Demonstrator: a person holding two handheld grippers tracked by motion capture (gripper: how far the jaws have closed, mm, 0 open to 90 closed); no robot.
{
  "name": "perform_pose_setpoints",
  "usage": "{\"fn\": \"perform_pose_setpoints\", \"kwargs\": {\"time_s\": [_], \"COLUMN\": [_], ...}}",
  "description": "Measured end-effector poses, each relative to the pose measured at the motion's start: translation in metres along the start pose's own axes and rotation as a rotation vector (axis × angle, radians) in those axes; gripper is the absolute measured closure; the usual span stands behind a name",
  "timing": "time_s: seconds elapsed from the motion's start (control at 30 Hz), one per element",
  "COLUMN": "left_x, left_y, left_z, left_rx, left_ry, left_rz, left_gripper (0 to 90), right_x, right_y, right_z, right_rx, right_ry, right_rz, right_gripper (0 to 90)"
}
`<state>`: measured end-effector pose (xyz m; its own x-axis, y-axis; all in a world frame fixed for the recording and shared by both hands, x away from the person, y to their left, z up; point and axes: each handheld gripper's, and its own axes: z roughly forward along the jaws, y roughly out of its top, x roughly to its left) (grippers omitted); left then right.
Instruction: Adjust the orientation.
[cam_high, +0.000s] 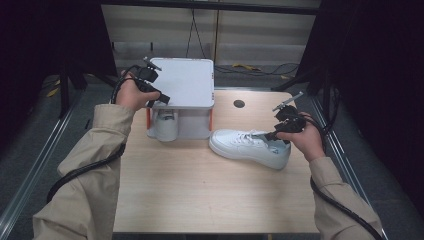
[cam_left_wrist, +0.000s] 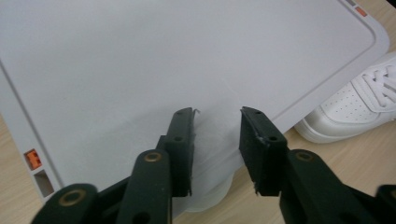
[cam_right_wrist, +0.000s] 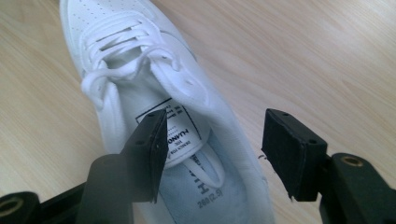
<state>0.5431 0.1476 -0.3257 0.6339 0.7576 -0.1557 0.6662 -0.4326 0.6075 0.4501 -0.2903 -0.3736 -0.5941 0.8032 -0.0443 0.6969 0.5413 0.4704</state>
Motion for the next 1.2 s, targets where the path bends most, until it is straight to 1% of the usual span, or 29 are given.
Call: {"fn": "perform_pose_setpoints", "kwargs": {"time_s": [0.03,0.07,0.13,0.2,0.23,0.27,0.3,0.33,0.37,0.4,0.43,0.47,0.57,0.6,0.63,0.67,0.7,0.73,0.8,0.87,0.93,0.97,1.0,1.03,1.07,1.1,1.13,1.17,1.2], "left_x": [-0.001,-0.002,-0.004,-0.005,-0.005,-0.005,-0.004,-0.004,-0.004,-0.004,-0.004,-0.003,-0.004,-0.004,-0.004,-0.004,-0.004,-0.003,-0.003,-0.003,-0.003,-0.004,-0.004,-0.004,-0.005,-0.005,-0.006,-0.006,-0.006], "left_y": [0.0,0.0,0.001,0.0,0.0,-0.002,-0.002,-0.003,-0.003,-0.003,-0.003,-0.003,-0.002,-0.002,-0.002,-0.002,-0.002,-0.003,-0.004,-0.004,-0.004,-0.003,-0.002,-0.002,-0.002,-0.002,-0.002,-0.002,-0.002], "left_z": [0.0,0.0,0.0,0.001,0.001,0.003,0.003,0.003,0.002,0.002,0.002,0.002,0.003,0.003,0.003,0.003,0.003,0.002,0.002,0.002,0.002,0.002,0.003,0.003,0.002,0.003,0.003,0.003,0.003], "left_rx": [0.0,0.001,0.004,0.001,-0.005,-0.006,-0.013,-0.015,-0.014,-0.014,-0.014,-0.015,-0.01,-0.006,-0.006,-0.007,-0.01,-0.016,-0.018,-0.022,-0.017,-0.015,-0.01,-0.01,-0.007,-0.005,-0.005,-0.005,-0.006], "left_ry": [-0.002,-0.001,0.003,0.0,0.007,0.033,0.021,0.018,0.012,0.008,0.008,0.006,0.004,0.007,0.007,0.006,0.004,0.0,-0.002,-0.004,0.0,0.002,0.008,0.008,0.01,0.011,0.013,0.015,0.015], "left_rz": [0.001,0.012,0.026,0.025,0.03,0.052,0.034,0.029,0.022,0.03,0.032,0.026,0.018,0.023,0.023,0.023,0.018,0.014,0.015,0.011,0.022,0.022,0.029,0.029,0.033,0.033,0.03,0.029,0.03], "left_gripper": [71.5,75.9,77.2,80.5,80.9,83.6,84.5,85.4,85.4,87.8,88.0,88.0,89.3,90.0,90.0,90.0,90.0,90.0,90.0,90.0,90.0,90.0,90.0,90.0,90.0,90.0,90.0,90.0,90.0], "right_x": [-0.002,-0.003,-0.005,-0.007,-0.008,-0.009,-0.01,-0.012,-0.012,-0.014,-0.015,-0.015,-0.019,-0.021,-0.021,-0.021,-0.021,-0.02,-0.02,-0.021,-0.021,-0.021,-0.023,-0.023,-0.024,-0.024,-0.024,-0.024,-0.023], "right_y": [-0.001,-0.002,-0.003,-0.004,-0.005,-0.006,-0.007,-0.009,-0.009,-0.012,-0.014,-0.014,-0.017,-0.019,-0.019,-0.019,-0.02,-0.02,-0.02,-0.02,-0.019,-0.019,-0.017,-0.017,-0.017,-0.016,-0.016,-0.015,-0.015], "right_z": [0.0,-0.001,-0.001,-0.001,-0.001,-0.001,-0.001,-0.001,-0.001,0.001,0.003,0.003,0.007,0.01,0.01,0.012,0.014,0.021,0.023,0.029,0.035,0.038,0.04,0.04,0.041,0.041,0.041,0.04,0.04], "right_rx": [0.001,0.005,0.006,0.015,0.021,0.024,0.029,0.04,0.04,0.057,0.071,0.071,0.102,0.118,0.118,0.135,0.15,0.19,0.199,0.214,0.246,0.26,0.27,0.27,0.278,0.292,0.292,0.314,0.329], "right_ry": [0.0,-0.002,-0.004,-0.009,-0.01,-0.009,-0.009,-0.013,-0.013,-0.005,-0.003,-0.003,0.0,0.005,0.005,0.01,0.012,0.009,0.009,0.013,0.003,0.001,0.0,0.0,0.009,-0.01,-0.01,-0.022,-0.025], "right_rz": [0.005,0.009,0.011,0.01,0.02,0.013,0.016,0.015,0.015,0.02,0.023,0.023,0.026,0.033,0.033,0.031,0.015,0.006,0.0,-0.004,-0.014,-0.028,-0.03,-0.03,-0.038,-0.058,-0.058,-0.085,-0.09], "right_gripper": [41.4,41.4,41.4,41.8,42.0,42.1,42.6,43.3,43.3,44.0,44.4,44.4,45.9,48.0,48.0,48.7,49.9,52.8,53.8,55.4,57.0,57.5,59.9,59.9,65.3,74.3,74.3,77.1,77.7]}}
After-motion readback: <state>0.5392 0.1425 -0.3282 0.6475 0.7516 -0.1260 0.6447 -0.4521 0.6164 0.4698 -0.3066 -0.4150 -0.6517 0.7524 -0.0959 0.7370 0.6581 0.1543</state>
